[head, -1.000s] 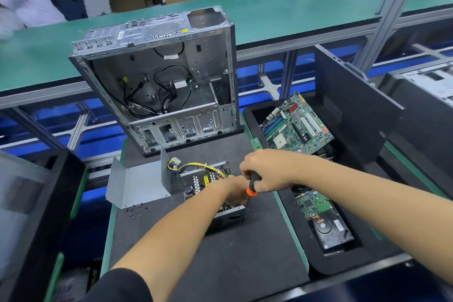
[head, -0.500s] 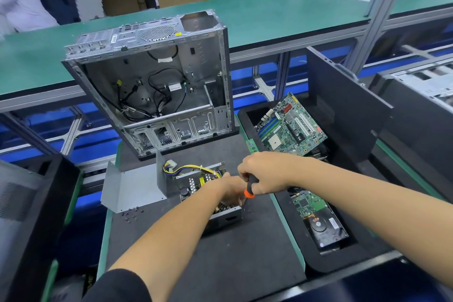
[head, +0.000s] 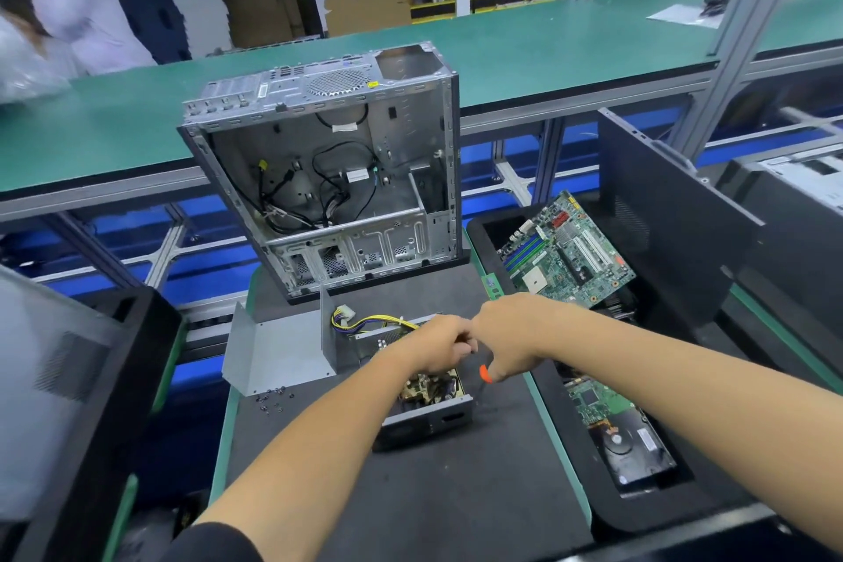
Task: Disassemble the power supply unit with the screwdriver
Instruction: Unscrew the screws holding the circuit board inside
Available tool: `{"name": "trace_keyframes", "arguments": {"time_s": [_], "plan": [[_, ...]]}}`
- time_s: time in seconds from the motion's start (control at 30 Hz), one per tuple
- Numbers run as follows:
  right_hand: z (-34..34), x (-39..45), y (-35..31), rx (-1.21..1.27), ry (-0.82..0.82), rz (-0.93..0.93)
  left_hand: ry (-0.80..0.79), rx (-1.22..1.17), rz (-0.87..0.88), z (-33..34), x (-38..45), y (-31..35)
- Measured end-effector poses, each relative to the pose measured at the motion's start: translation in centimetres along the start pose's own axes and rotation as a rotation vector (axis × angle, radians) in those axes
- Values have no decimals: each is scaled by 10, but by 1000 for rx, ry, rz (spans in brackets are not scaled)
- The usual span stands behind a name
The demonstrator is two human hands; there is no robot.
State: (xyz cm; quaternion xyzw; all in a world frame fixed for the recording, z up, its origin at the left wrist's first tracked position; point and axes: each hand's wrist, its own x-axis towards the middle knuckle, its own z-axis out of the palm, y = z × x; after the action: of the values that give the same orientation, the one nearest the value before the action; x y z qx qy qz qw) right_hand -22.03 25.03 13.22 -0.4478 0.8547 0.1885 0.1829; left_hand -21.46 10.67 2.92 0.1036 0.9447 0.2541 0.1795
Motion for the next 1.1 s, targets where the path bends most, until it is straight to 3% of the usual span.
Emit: {"name": "trace_keyframes", "arguments": {"time_s": [0.33,0.57,0.63,0.9,1.1], "plan": [[-66,-3,25,6,102,172,501,-158,-99,-56,-38,-25],[-64,35,-18,460,113,111,861,-152,-237,-80,-101,-75],[-63,53,-40,536,118,76,873,-184,-306,-77,-122,-93],[-60,98,-114,533,138,-51,657,-136,-539,-37,-199,-157],[-63,107,-129,482,117,-83,565,-160,-577,1,-214,-179]]}}
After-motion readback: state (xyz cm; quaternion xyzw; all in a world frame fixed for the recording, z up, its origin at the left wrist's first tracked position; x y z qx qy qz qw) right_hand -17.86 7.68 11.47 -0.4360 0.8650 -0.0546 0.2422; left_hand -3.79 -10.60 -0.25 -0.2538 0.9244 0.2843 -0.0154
